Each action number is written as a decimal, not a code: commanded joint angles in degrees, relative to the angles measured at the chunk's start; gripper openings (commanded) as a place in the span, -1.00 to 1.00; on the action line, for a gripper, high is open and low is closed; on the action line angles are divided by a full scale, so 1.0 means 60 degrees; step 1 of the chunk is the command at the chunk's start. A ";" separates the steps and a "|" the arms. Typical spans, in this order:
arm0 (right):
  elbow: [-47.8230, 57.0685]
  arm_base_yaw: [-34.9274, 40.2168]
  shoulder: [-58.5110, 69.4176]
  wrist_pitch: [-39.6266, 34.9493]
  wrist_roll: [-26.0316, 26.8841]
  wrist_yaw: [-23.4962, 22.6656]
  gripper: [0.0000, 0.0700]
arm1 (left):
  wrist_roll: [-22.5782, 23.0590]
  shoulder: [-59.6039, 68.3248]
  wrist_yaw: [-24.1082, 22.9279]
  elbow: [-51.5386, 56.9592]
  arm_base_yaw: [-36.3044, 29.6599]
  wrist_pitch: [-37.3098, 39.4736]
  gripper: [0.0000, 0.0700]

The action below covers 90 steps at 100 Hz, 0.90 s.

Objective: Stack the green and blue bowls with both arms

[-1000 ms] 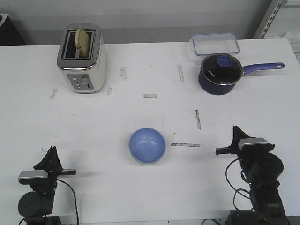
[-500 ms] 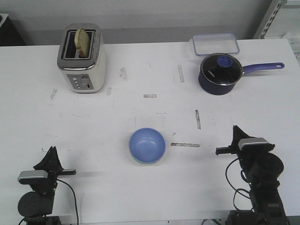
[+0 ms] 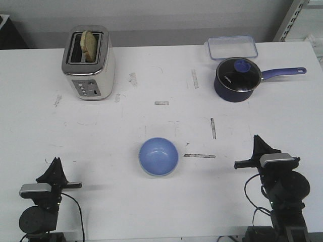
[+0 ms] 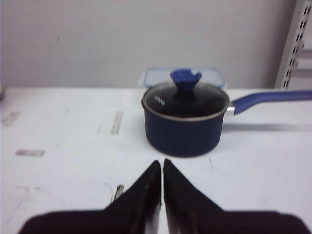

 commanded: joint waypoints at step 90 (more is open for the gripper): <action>-0.4484 0.0259 -0.4222 0.1530 0.0637 0.0291 -1.00 | 0.0051 -0.0022 0.0007 -0.0193 0.0000 0.0066 -0.99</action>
